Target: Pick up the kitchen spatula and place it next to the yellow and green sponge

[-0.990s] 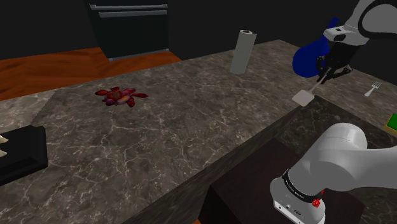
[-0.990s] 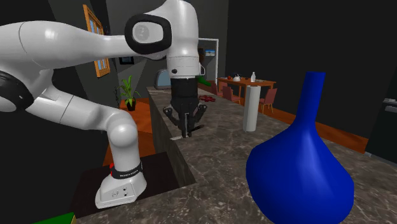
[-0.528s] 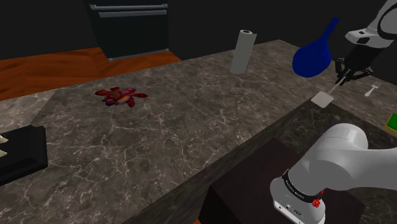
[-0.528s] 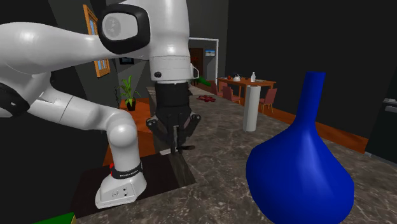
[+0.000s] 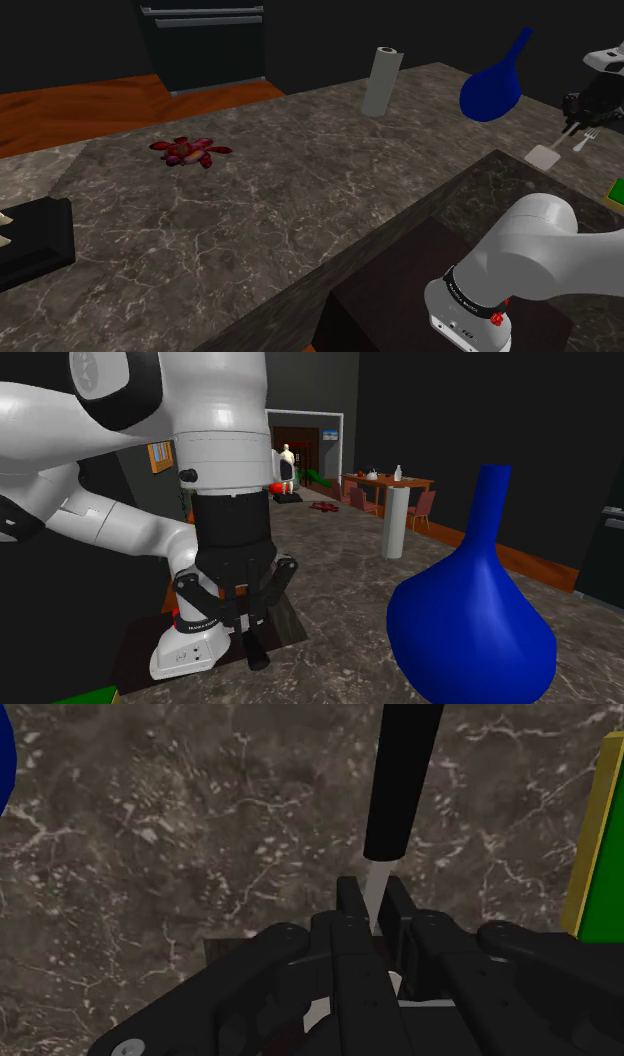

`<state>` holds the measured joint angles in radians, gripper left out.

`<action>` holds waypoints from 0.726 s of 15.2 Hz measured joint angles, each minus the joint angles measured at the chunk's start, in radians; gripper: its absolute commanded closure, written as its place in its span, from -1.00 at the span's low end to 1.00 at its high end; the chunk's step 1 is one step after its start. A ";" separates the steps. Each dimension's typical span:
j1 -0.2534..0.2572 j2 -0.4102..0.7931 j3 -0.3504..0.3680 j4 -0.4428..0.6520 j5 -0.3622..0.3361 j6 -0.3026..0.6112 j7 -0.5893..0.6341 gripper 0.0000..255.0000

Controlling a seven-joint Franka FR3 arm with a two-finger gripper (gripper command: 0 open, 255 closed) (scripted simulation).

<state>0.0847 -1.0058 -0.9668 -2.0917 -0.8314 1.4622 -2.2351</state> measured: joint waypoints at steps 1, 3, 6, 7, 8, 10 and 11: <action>0.010 0.005 -0.024 0.026 -0.012 0.001 -0.023 1.00; 0.018 0.007 -0.063 0.070 -0.035 -0.001 -0.071 1.00; 0.059 0.024 -0.131 0.168 -0.062 -0.007 -0.144 1.00; 0.078 0.031 -0.155 0.200 -0.069 -0.007 -0.163 1.00; 0.093 0.035 -0.177 0.232 -0.078 -0.009 -0.187 1.00; 0.113 0.035 -0.216 0.282 -0.096 -0.010 -0.229 1.00; 0.119 0.035 -0.226 0.293 -0.101 -0.009 -0.238 1.00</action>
<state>0.2034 -0.9709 -1.1924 -1.7986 -0.9323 1.4528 -2.4734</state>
